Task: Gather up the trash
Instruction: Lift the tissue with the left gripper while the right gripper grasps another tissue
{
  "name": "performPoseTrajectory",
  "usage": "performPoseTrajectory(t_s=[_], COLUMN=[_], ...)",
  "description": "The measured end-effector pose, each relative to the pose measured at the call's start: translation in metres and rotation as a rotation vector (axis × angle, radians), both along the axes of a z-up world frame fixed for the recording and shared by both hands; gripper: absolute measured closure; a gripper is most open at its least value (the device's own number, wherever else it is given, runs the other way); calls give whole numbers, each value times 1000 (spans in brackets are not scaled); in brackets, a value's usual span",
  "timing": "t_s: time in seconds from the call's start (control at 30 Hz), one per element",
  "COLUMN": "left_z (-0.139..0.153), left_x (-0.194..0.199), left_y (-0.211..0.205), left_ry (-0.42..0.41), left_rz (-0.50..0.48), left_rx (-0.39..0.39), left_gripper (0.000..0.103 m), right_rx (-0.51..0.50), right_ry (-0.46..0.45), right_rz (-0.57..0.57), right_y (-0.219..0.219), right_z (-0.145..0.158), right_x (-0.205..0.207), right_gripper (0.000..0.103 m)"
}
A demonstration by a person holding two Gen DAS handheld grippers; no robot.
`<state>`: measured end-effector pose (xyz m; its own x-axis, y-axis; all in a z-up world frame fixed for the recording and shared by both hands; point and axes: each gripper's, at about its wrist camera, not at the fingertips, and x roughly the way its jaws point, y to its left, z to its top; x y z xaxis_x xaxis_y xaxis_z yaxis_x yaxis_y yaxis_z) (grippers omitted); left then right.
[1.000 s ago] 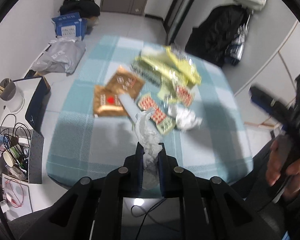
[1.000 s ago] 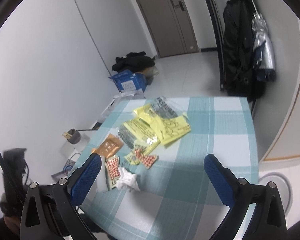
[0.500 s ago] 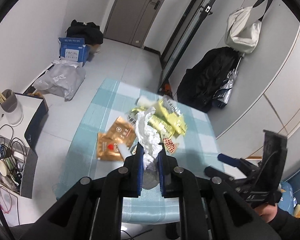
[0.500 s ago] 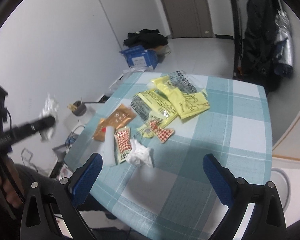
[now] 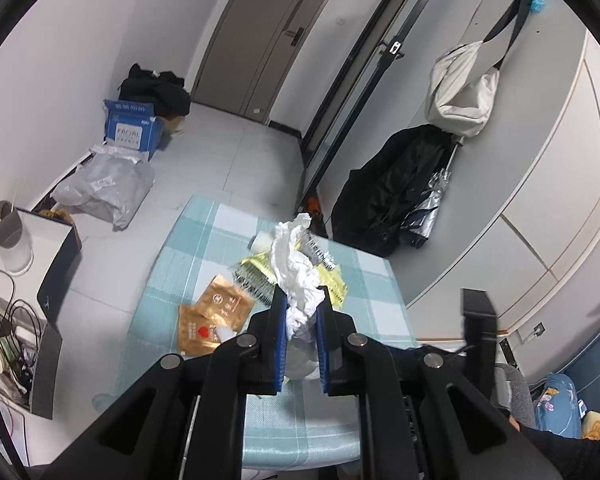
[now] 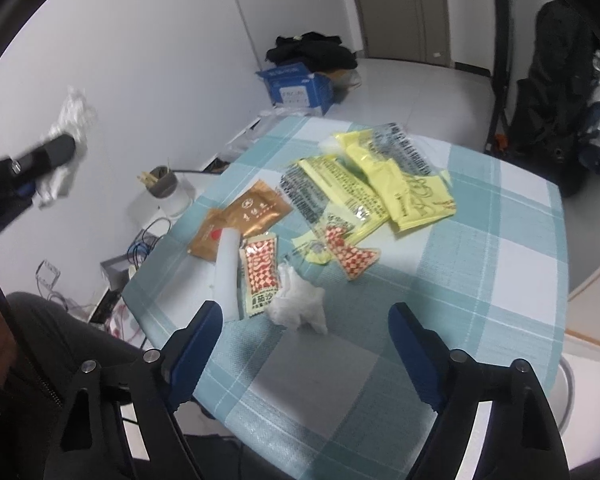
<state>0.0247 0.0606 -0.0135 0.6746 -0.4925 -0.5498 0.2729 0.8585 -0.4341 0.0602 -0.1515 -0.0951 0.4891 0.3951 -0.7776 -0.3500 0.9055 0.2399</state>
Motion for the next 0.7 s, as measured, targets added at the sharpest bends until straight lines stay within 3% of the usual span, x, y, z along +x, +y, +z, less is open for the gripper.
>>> performPoseTrajectory(t_s=[0.17, 0.53, 0.63, 0.7], left_z=[1, 1, 0, 0], left_x=[2, 1, 1, 1], left_y=[4, 7, 7, 6], left_ry=[-8, -7, -4, -2], left_rz=[4, 35, 34, 33], left_rx=[-10, -37, -30, -23], left_gripper=[94, 94, 94, 94], right_rx=[37, -7, -18, -11], right_ry=[44, 109, 138, 147], right_rz=[-1, 34, 36, 47], right_y=[1, 20, 22, 22], right_z=[-8, -33, -42, -44], right_x=[11, 30, 35, 36], right_gripper=[24, 35, 44, 65])
